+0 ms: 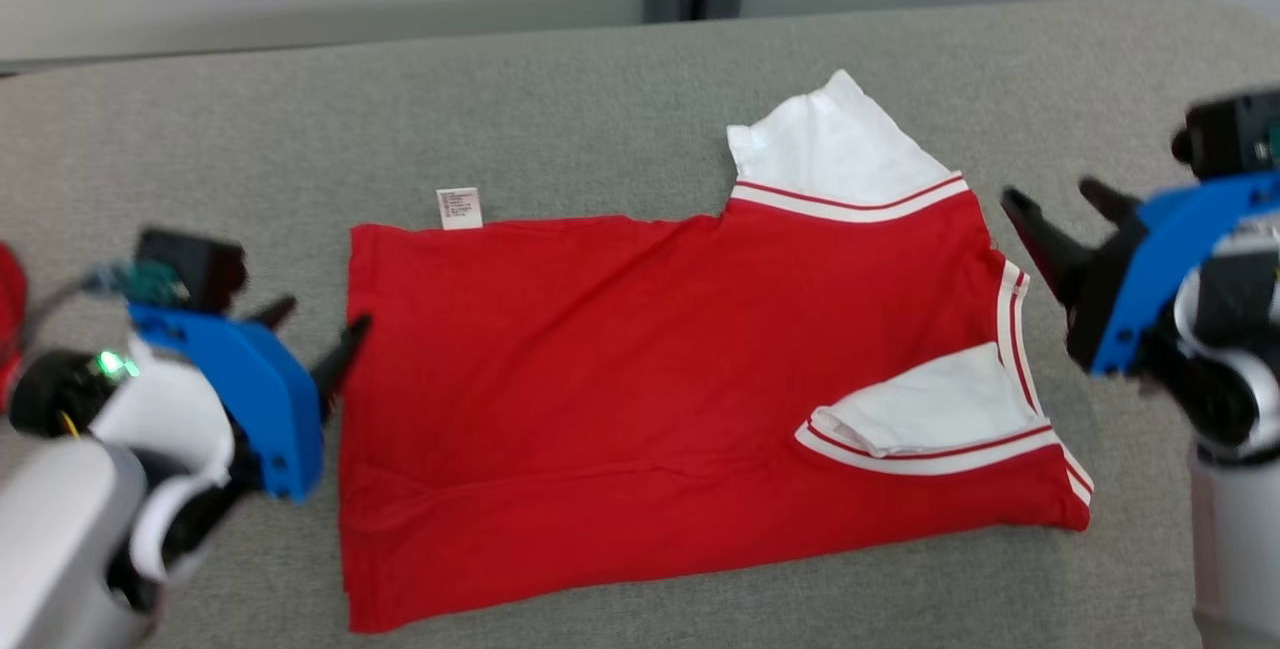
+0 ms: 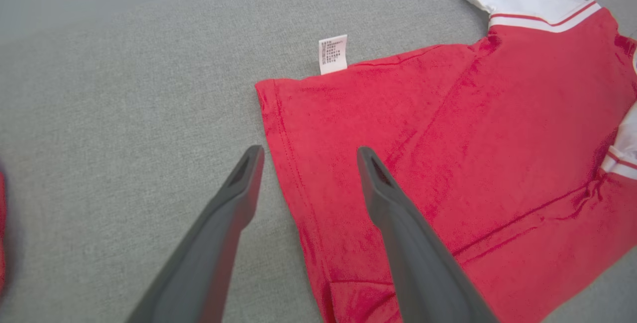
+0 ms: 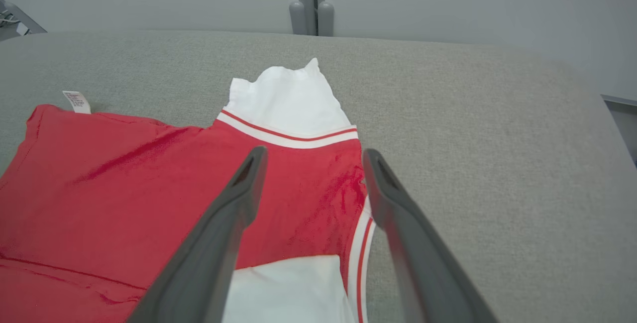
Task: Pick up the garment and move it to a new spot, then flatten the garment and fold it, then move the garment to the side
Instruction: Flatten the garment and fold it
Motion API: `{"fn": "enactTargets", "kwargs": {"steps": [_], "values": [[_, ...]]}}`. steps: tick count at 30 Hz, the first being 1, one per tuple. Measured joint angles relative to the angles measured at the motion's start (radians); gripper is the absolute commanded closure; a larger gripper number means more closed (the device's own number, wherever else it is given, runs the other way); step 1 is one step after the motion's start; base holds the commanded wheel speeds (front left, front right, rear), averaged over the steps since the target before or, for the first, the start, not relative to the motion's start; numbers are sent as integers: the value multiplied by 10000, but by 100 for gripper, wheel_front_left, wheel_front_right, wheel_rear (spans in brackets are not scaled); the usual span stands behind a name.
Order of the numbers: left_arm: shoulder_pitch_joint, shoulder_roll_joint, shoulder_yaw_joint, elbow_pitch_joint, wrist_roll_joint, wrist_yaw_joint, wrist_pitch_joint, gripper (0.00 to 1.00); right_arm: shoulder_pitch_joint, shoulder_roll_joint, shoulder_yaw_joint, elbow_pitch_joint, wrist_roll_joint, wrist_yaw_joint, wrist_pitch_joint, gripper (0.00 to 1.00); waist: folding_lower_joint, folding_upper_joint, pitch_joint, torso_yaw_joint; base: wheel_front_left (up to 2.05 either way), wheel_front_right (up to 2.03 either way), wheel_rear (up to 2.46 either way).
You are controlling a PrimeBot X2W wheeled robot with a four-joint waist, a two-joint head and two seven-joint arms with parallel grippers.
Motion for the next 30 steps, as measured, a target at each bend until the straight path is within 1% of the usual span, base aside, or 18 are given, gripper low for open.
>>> {"fn": "enactTargets", "kwargs": {"steps": [2, 5, 10, 12, 13, 16, 19, 23, 26, 27, 28, 30], "values": [[-721, 96, 146, 253, -240, -272, 414, 0, -875, -105, 322, 451, 198, 0, 182, 0, 0, 0, 265, -118, 0, 0, 0], [-1816, 188, 268, 755, -153, -458, 782, 0, -2154, -224, 738, 1223, 217, 0, 196, 0, 1, 1, 722, -285, 0, 0, 0], [-2754, 128, 63, 1561, -67, -723, 1325, 0, -3521, -165, 1356, 2401, 232, 0, -104, 0, 2, 1, 1455, -478, 0, 0, 0], [-3038, 251, -159, 1772, 242, -991, 1440, 0, -3954, -127, 1542, 2838, 240, 0, -372, 0, 2, 2, 1750, -574, 0, 0, 0], [-3092, 280, -190, 1900, 267, -1055, 1440, 0, -4146, -77, 1659, 3064, 261, 0, -533, 0, 2, 2, 1887, -639, 0, 0, 0], [-3178, 318, -230, 2265, 332, -1149, 1423, 0, -4604, 19, 1852, 3643, 313, 0, -932, 0, 2, 2, 2189, -769, 0, 0, 0], [-3315, 316, -196, 2573, 320, -1145, 1400, 0, -4880, 35, 2088, 4146, 410, 0, -1220, 0, 0, 2, 2445, -844, 0, 0, 0], [-3521, 270, -148, 2817, 397, -1133, 1156, 0, -5160, -17, 2341, 4671, 617, 0, -1574, 0, 1, 2, 2669, -876, 0, 0, 0], [-3564, 215, -178, 2915, 305, -1235, 1246, 0, -5236, -119, 2445, 4986, 721, 0, -1737, 0, -2, 2, 2705, -862, 0, 0, 0], [-3571, 213, -234, 2930, 272, -1317, 1356, 9, -5267, -153, 2449, 5072, 780, 0, -1745, 0, -3, 1, 2709, -852, 0, 0, 0], [-3585, 221, -270, 2924, 184, -1421, 1482, 40, -5300, -176, 2464, 5156, 840, 0, -1745, 0, -3, 1, 2712, -840, 0, 0, 0], [-3619, 180, -240, 2917, 27, -1484, 1430, 100, -5418, -205, 2514, 5290, 890, 0, -1758, 0, -3, 1, 2745, -816, 0, 0, 0]]}}
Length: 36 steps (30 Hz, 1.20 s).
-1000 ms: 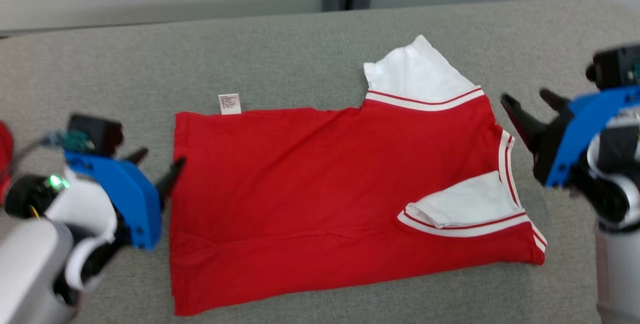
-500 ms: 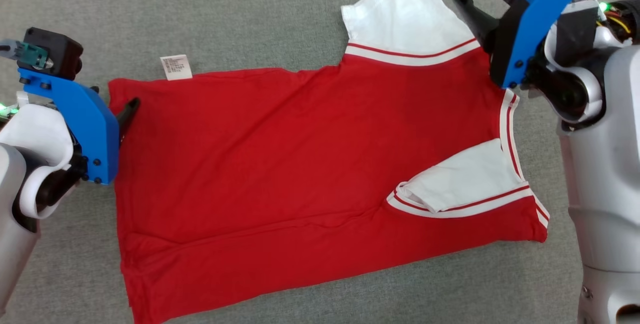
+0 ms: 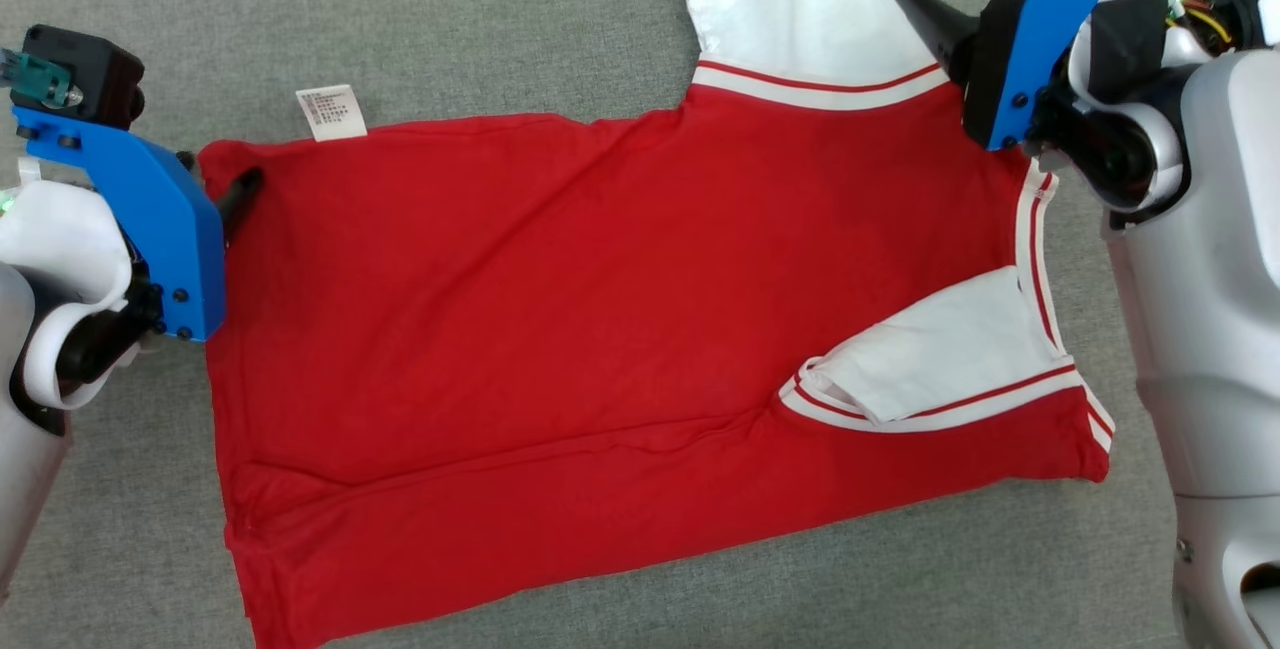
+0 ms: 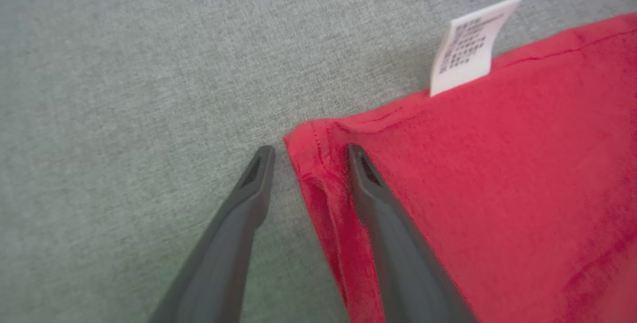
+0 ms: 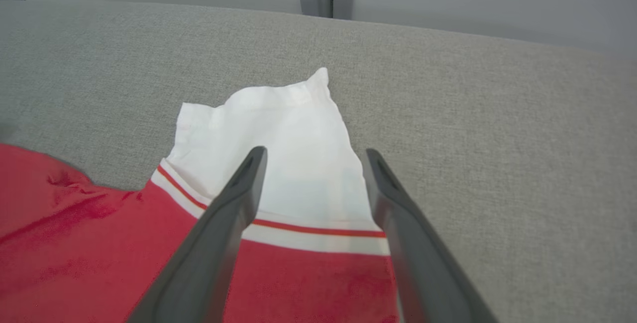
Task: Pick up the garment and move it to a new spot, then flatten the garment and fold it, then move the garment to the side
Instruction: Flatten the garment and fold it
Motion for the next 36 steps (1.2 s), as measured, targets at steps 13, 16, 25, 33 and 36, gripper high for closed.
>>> {"fn": "enactTargets", "kwargs": {"steps": [13, 16, 25, 33, 36], "values": [[-716, -667, -318, 63, 280, -416, -817, 100, -1790, -562, -58, 1990, -1250, 0, -159, 0, 1, 0, 628, 766, 0, 0, 0], [-905, -984, -470, 96, 320, -510, -999, 100, -2211, -677, -21, 2489, -1639, 0, 196, 0, 1, 0, 784, 1100, 0, 0, 0], [-1444, -1615, -846, 462, 259, -729, -1569, 100, -2891, -930, -6, 3321, -2130, 0, 892, 38, 1, -1, 1261, 1872, 0, 0, 0], [-1681, -1718, -972, 909, 267, -823, -2309, 100, -3022, -938, -232, 3381, -1985, 0, 497, 100, 2, -2, 1359, 1933, 0, 0, 0], [-1670, -1739, -917, 1124, 322, -823, -2871, 100, -2956, -1083, -25, 3244, -1741, 2, -73, 100, 4, -2, 1218, 1892, 0, 0, 0]]}}
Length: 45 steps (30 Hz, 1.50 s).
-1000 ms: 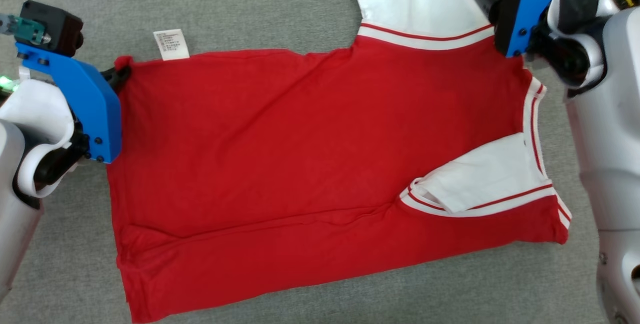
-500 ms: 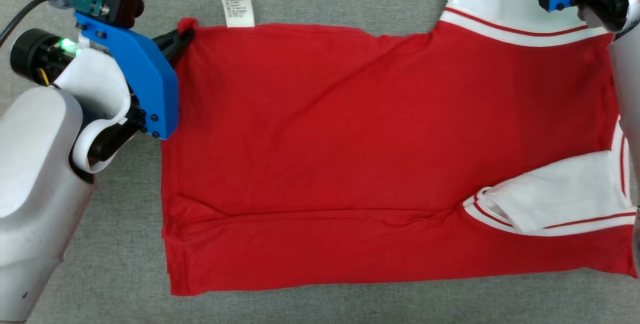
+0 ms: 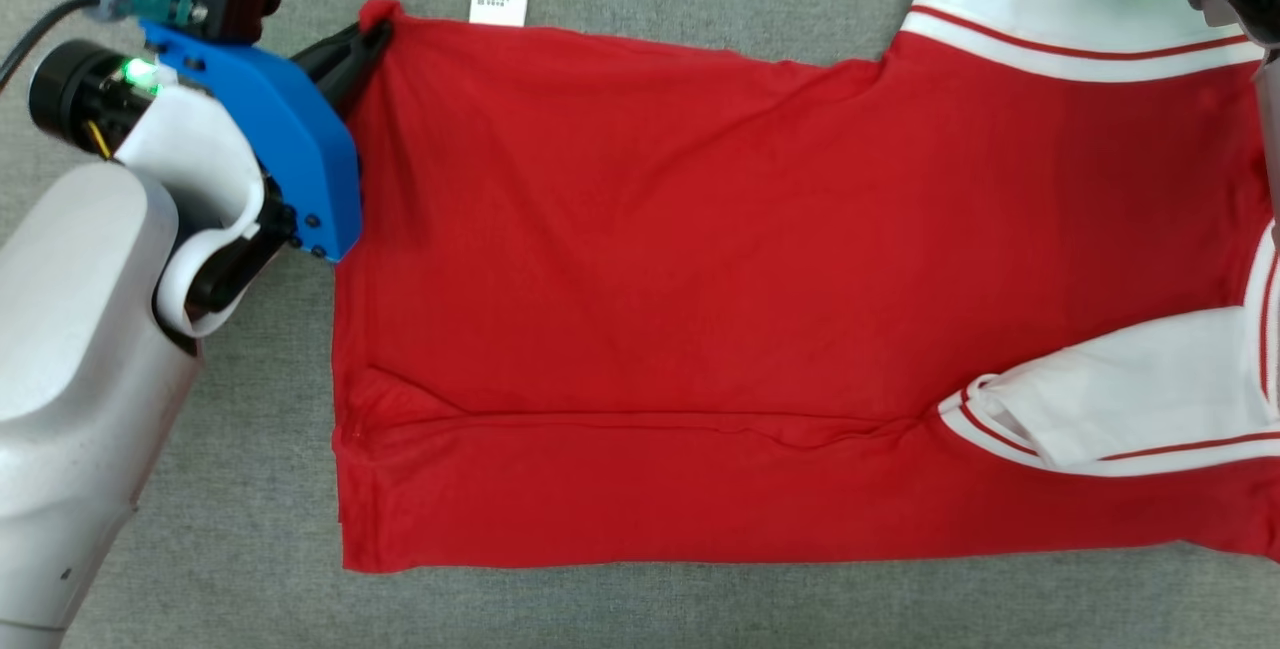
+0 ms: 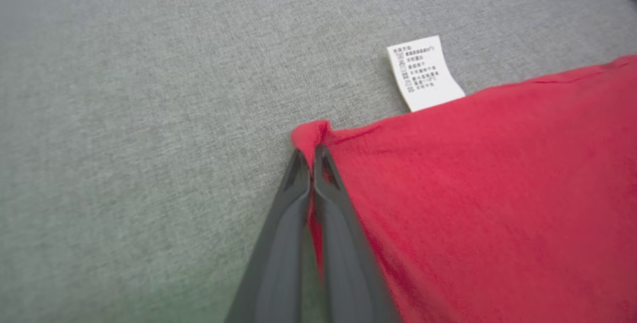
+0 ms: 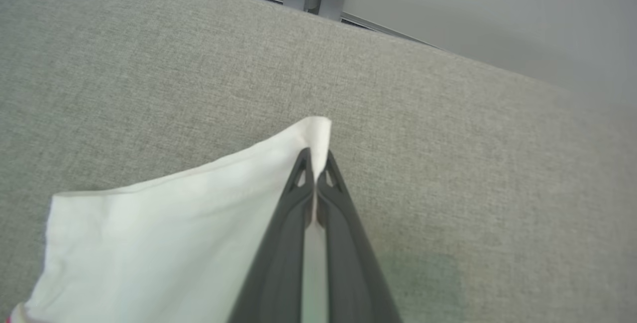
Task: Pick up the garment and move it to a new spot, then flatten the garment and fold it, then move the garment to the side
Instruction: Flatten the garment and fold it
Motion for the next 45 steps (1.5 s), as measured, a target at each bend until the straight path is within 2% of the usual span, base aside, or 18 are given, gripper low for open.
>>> {"fn": "enactTargets", "kwargs": {"steps": [3, 8, 12, 21, 27, 33, 39, 45], "values": [[195, 46, 2, 180, 17, 2, -422, 100, 301, -280, 491, -268, 345, -2, -458, 100, 1, 1, -244, -34, 0, 0, 0], [895, 278, -61, 171, -111, 2, -855, 100, 1292, -690, 1452, -1126, 1682, -2, -886, 100, 0, 0, -765, -171, 0, 0, 0], [1576, 462, -163, -222, -10, 2, -1557, 100, 2093, -1350, 2146, -2142, 2443, -2, -1241, 100, -3, 0, -1259, -289, 0, 0, 0], [2915, 744, -589, -897, 754, 92, -3206, 100, 4116, -2418, 2767, -3940, 3567, -2, -1893, 100, -4, 0, -2345, -498, 0, 0, 0], [3825, 807, -788, -1078, 1277, 516, -4397, 100, 5608, -2928, 2583, -4941, 3900, -2, -2013, 100, -5, -1, -2917, -604, 0, 0, 0], [4573, 721, -982, -525, 1526, 811, -5172, 100, 6910, -3170, 2071, -5708, 4220, -2, -2084, 100, -4, -1, -3179, -675, 0, 0, 0], [4711, 541, -1101, 84, 1799, 1043, -5808, 100, 8474, -3093, 1273, -6546, 4266, -2, -1691, 100, -3, -1, -3405, -639, 0, 0, 0], [4863, 460, -1168, 407, 1833, 1116, -6042, 100, 9797, -2638, 430, -7407, 4119, -2, -1296, 100, -3, 1, -3538, -687, 0, 0, 0]]}}
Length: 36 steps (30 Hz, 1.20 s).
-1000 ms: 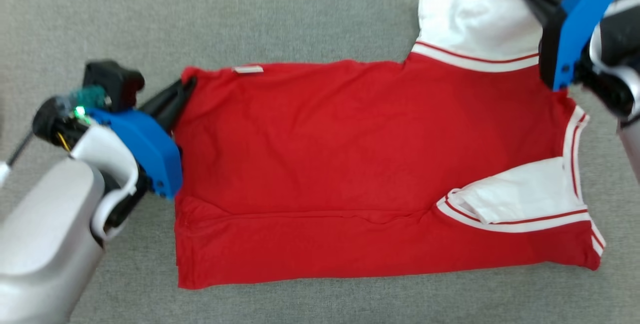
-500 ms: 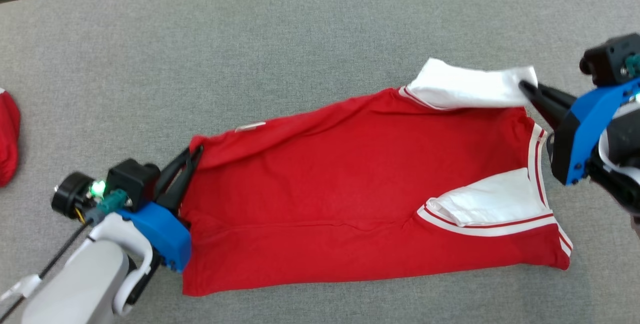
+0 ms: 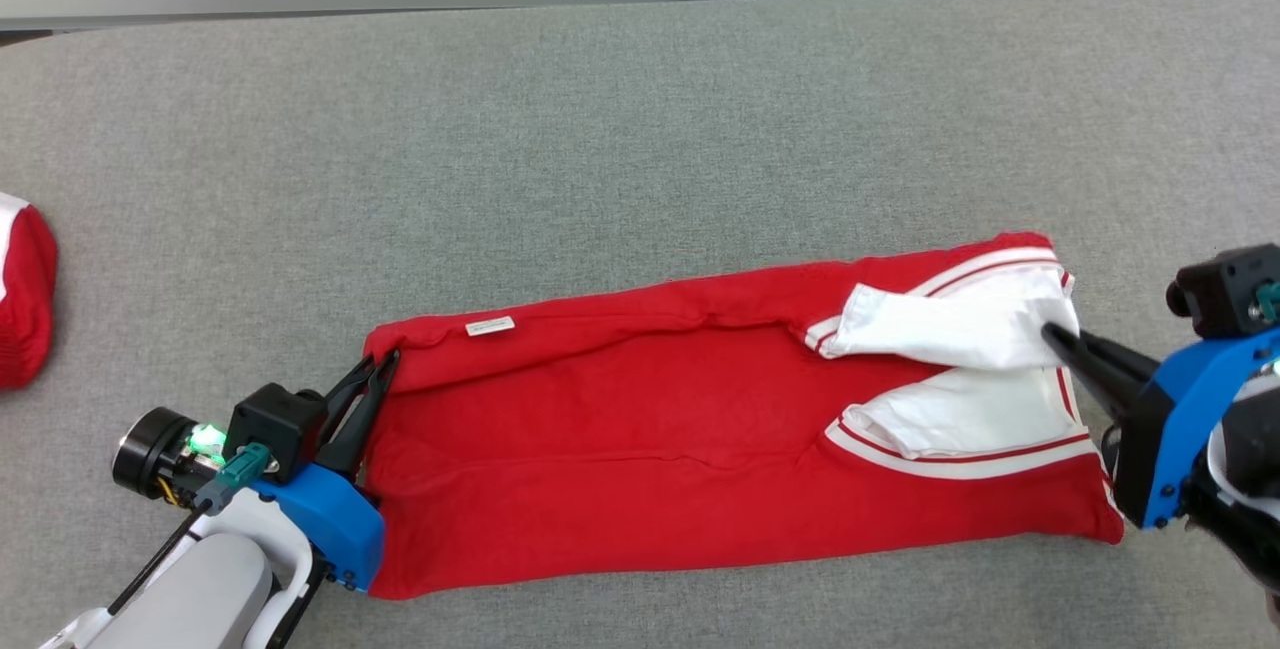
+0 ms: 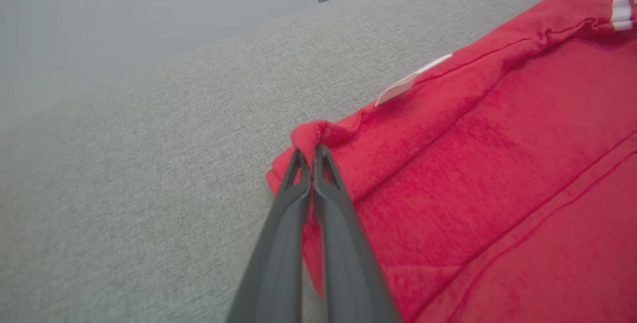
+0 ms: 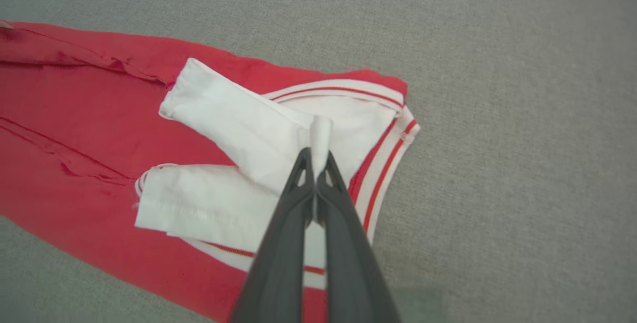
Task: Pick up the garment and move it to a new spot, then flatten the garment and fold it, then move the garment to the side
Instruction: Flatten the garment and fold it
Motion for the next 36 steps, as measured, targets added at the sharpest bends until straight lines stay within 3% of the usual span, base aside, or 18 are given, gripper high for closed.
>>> {"fn": "enactTargets", "kwargs": {"steps": [10, 11, 12, 13, 14, 15, 23, 31, 36], "values": [[295, -48, -249, 242, 330, 228, -311, 100, 1765, 899, -1062, -1185, -433, 0, 665, 100, 0, 0, -244, -120, 0, 0, 0], [336, -35, -280, 274, 368, 232, -326, 100, 1868, 980, -1093, -1271, -464, 0, 713, 81, 0, 0, -260, -130, 0, 0, 0], [384, -27, -293, 301, 401, 257, -336, 100, 1966, 1064, -1160, -1344, -500, 0, 780, 54, 0, 0, -278, -137, 0, 0, 0], [415, -13, -347, 336, 422, 290, -334, 58, 2062, 1147, -1233, -1384, -504, 0, 844, 0, 0, 0, -297, -144, 0, 0, 0], [453, 0, -395, 368, 443, 316, -314, 34, 2162, 1221, -1290, -1425, -523, 0, 922, 0, 0, 0, -315, -151, 0, 0, 0], [501, 0, -412, 395, 437, 332, -265, 0, 2252, 1290, -1377, -1434, -552, 0, 1043, 0, 1, 0, -335, -152, 0, 0, 0], [1058, -36, -146, 198, 107, 989, -255, 0, 2885, 1714, -2127, -1687, -911, 0, 1396, 0, 0, -1, -631, -38, 0, 0, 0], [2043, -869, 2063, -1292, -763, 2025, -631, 0, 3162, 2577, -3156, -1977, -1275, 0, 715, 0, 0, -1, -1054, 172, 0, 0, 0], [2815, -1814, 3971, -2491, -184, 2096, -644, 0, 3134, 3371, -3983, -1918, -1695, 0, 71, 0, 0, -1, -1279, 331, 0, 0, 0]]}}
